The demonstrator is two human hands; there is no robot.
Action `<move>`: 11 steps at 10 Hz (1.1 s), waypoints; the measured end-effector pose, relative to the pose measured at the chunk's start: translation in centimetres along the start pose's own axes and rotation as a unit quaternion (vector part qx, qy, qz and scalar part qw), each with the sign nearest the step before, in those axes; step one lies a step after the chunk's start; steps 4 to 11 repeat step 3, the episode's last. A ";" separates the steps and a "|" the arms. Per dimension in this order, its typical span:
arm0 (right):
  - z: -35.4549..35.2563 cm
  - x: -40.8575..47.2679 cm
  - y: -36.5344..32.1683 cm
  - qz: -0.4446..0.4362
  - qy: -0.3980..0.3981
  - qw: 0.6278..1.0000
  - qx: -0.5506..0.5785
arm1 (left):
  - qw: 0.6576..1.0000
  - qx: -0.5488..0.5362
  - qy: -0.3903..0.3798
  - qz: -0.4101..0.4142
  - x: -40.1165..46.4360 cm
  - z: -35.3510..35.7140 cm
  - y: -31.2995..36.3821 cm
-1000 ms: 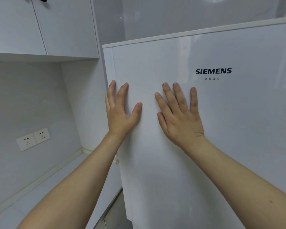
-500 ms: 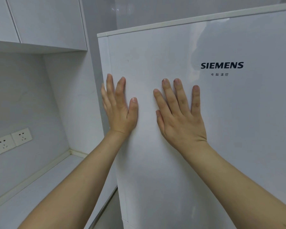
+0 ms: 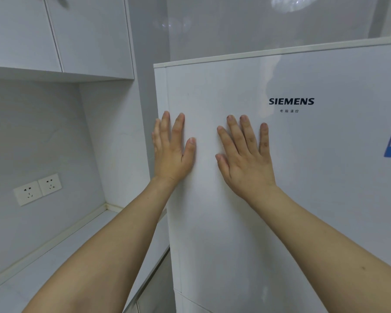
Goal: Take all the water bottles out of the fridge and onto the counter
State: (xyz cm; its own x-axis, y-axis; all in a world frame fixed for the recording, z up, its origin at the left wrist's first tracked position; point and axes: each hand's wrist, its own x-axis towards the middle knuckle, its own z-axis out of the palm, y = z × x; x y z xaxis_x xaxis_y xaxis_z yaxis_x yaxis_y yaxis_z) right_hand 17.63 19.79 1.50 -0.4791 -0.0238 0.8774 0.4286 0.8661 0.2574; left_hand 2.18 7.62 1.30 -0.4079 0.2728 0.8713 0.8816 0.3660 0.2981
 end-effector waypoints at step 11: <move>-3.2 -2.5 -0.2 0.027 -0.011 0.999 0.040 | 1.000 0.001 -0.018 0.025 -2.9 -4.1 1.9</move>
